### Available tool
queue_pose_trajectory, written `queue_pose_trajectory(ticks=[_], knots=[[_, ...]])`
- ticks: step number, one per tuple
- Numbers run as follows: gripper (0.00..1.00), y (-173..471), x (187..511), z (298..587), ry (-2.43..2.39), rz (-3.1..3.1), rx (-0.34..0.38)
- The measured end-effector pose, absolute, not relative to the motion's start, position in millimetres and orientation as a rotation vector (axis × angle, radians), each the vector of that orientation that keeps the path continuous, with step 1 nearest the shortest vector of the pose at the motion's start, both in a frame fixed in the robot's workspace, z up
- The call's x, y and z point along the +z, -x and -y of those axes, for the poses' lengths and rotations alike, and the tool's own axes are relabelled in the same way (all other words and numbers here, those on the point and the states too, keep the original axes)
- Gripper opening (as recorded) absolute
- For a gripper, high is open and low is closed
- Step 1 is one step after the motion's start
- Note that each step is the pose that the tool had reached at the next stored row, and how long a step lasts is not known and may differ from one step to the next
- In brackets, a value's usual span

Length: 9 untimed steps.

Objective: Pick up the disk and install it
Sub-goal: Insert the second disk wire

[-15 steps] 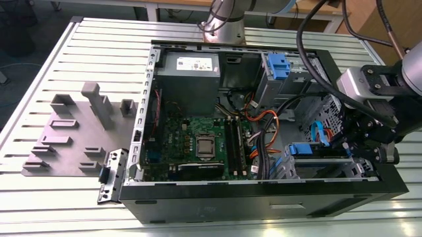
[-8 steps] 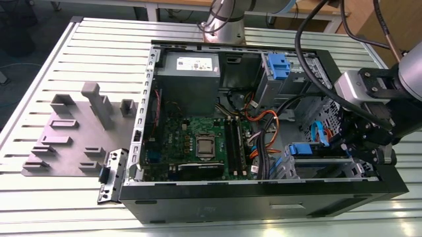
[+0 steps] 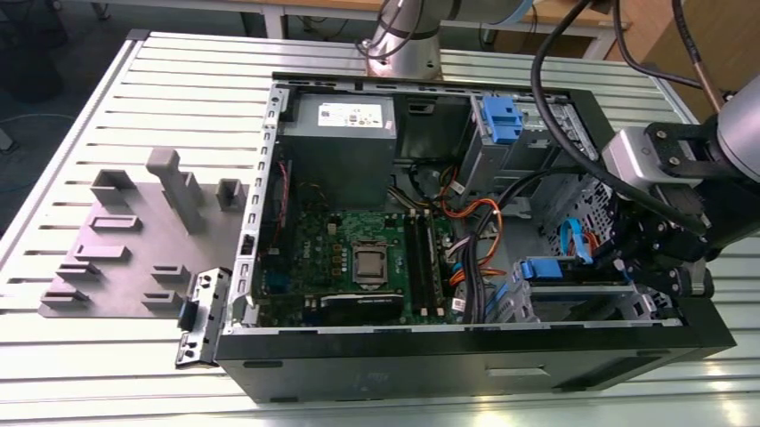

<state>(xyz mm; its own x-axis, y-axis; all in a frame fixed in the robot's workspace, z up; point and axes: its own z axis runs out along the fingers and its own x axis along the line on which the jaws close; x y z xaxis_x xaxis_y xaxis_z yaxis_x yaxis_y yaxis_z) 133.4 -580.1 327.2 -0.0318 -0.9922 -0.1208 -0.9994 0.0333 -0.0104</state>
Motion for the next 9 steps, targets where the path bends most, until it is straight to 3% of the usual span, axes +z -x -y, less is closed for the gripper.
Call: queue_pose_trajectory(ticks=[3, 6, 9], knots=[[0.17, -133.4, 326.8, 580.1, 2.117, -2.188, 0.118], [0.30, -133.4, 327.1, 580.1, 2.118, -2.188, 0.117], [0.30, -133.4, 327.8, 580.2, 2.118, -2.188, 0.117]])
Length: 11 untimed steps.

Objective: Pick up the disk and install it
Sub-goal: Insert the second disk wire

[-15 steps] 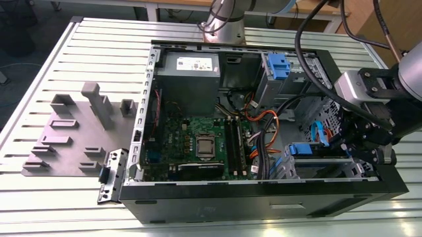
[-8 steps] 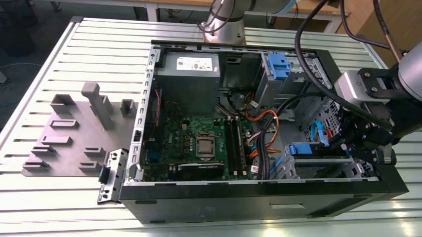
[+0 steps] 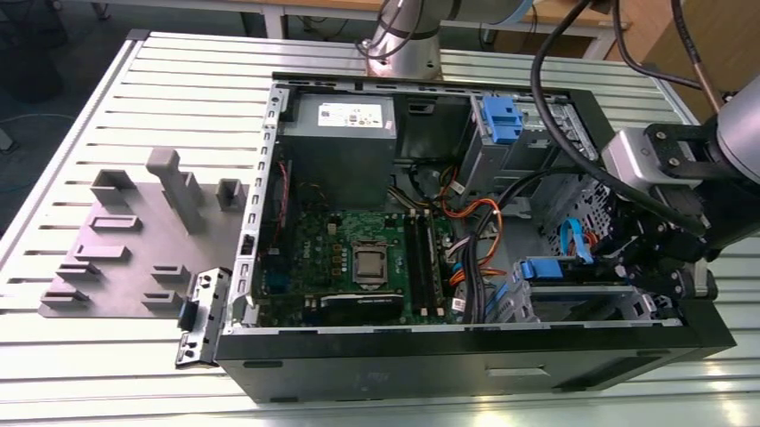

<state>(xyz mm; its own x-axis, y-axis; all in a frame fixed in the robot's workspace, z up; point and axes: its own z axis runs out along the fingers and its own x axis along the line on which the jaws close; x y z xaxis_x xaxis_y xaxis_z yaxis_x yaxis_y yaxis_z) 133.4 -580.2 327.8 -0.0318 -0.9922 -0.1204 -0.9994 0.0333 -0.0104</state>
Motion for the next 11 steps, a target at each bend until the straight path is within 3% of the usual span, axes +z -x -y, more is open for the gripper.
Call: queue_pose_trajectory(ticks=[11], knots=[[0.30, -133.4, 350.7, 580.1, 2.118, -2.188, 0.117]])
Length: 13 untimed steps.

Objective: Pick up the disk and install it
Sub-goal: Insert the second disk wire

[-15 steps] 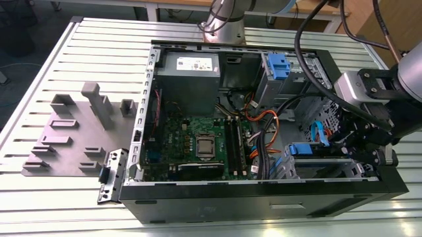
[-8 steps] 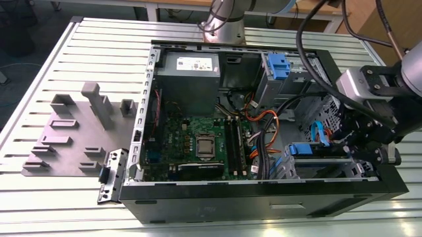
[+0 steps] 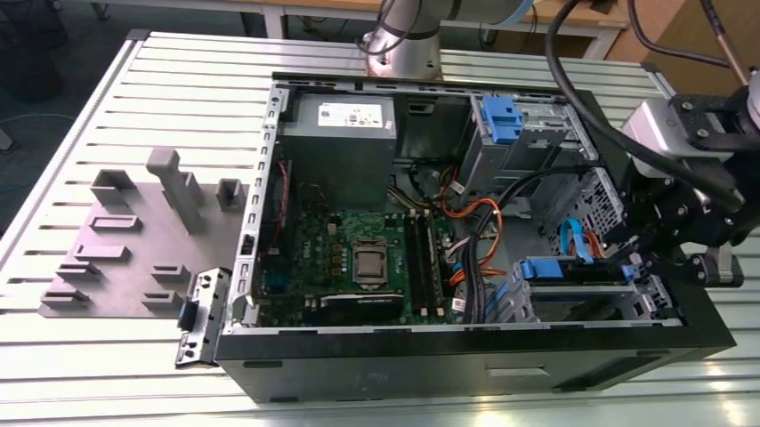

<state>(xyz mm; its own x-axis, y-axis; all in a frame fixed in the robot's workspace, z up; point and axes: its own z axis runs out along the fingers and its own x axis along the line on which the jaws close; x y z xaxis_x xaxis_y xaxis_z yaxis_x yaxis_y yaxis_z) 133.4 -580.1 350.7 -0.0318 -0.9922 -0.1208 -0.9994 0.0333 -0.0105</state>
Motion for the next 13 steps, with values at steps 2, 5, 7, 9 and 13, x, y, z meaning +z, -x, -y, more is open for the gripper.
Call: queue_pose_trajectory(ticks=[2, 5, 7, 9, 13], knots=[[0.30, -133.4, 353.9, 580.0, 2.118, -2.188, 0.117], [0.30, -133.4, 354.5, 580.0, 2.118, -2.188, 0.117], [0.30, -133.4, 354.7, 580.0, 2.118, -2.188, 0.117], [0.30, -133.4, 354.7, 580.0, 2.118, -2.188, 0.117], [0.30, -129.8, 354.4, 579.9, 2.118, -2.188, 0.117]])
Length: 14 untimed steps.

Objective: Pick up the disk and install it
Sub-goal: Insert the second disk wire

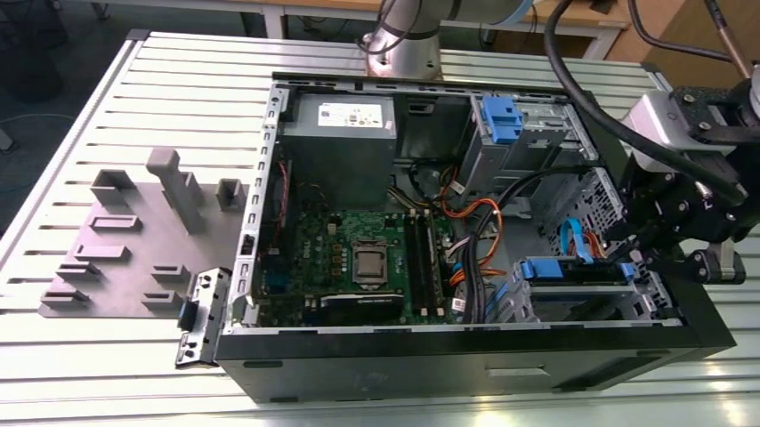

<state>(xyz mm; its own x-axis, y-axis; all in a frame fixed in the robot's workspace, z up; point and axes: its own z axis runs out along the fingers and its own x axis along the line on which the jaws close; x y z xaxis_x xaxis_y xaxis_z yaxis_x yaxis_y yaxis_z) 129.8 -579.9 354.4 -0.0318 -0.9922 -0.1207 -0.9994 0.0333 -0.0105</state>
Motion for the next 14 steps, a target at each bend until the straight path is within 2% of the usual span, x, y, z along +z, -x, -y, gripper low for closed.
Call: queue_pose_trajectory(ticks=[14], knots=[[0.30, -114.9, 353.7, 579.9, 2.118, -2.188, 0.117]])
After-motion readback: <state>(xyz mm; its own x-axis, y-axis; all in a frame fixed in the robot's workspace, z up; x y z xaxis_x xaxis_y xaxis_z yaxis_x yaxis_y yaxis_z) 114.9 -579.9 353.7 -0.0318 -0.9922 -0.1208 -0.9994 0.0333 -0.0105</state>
